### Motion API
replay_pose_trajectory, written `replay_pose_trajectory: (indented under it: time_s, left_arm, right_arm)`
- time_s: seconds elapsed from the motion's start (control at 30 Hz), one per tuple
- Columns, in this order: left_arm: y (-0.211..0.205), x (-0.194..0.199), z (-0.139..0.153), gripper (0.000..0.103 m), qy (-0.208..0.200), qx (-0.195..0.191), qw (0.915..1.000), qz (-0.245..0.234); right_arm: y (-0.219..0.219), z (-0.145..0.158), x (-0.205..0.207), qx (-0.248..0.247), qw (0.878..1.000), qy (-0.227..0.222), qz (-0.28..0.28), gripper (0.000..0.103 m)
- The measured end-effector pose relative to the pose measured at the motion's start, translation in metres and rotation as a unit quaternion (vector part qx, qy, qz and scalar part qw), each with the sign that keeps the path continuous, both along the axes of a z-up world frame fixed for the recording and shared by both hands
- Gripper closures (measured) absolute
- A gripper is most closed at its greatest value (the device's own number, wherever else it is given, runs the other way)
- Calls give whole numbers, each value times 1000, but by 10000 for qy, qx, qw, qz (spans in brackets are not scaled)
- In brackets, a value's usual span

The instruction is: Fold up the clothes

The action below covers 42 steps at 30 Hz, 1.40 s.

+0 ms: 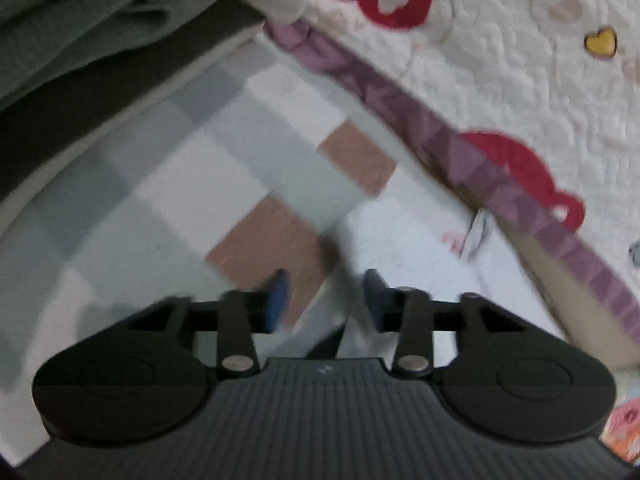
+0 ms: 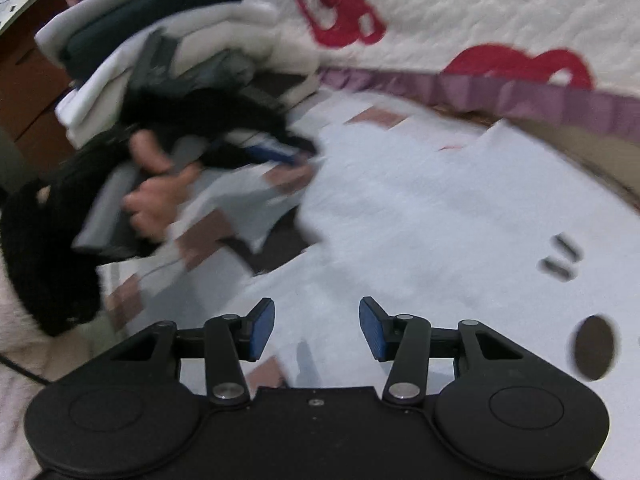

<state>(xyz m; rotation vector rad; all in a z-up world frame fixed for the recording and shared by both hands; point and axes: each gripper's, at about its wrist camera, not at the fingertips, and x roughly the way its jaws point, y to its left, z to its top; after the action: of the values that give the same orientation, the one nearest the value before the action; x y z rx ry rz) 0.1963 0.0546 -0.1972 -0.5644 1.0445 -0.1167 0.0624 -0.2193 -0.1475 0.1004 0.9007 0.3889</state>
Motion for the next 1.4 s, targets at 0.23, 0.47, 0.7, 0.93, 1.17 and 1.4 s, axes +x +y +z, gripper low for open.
replay_pose_trajectory:
  time_s: [0.23,0.47,0.7,0.93,1.17,1.4]
  left_arm:
    - [-20,-7,-19,43,583,-556,9945,-670]
    - [-26,-24,-21,33,-291,-486,9982,175]
    - [-29,2,-25,39,-547,-1032,9931,86]
    - [-41,-4,15,98,-1749,-1088,9779,-364]
    - [-114,-28,44,97,-1790,-1211,9426,-2547]
    - [-170,-31,7,52,-403,-829,9360,-3398]
  right_arm:
    - [-28,-3,-4,-928,9935,-182,-627,50]
    - [-35,-20,14,-1101,9909,-297,-717,50]
    - [1,-37,46,-1293,9902,-520,-88,50]
    - [21,-42,43,-1109,9876,-835,729,50]
    - [-44,-23,-11,-180,9963,-547,-633,43]
    - [-103,-18,-59,144,9860,-323,-1627,43]
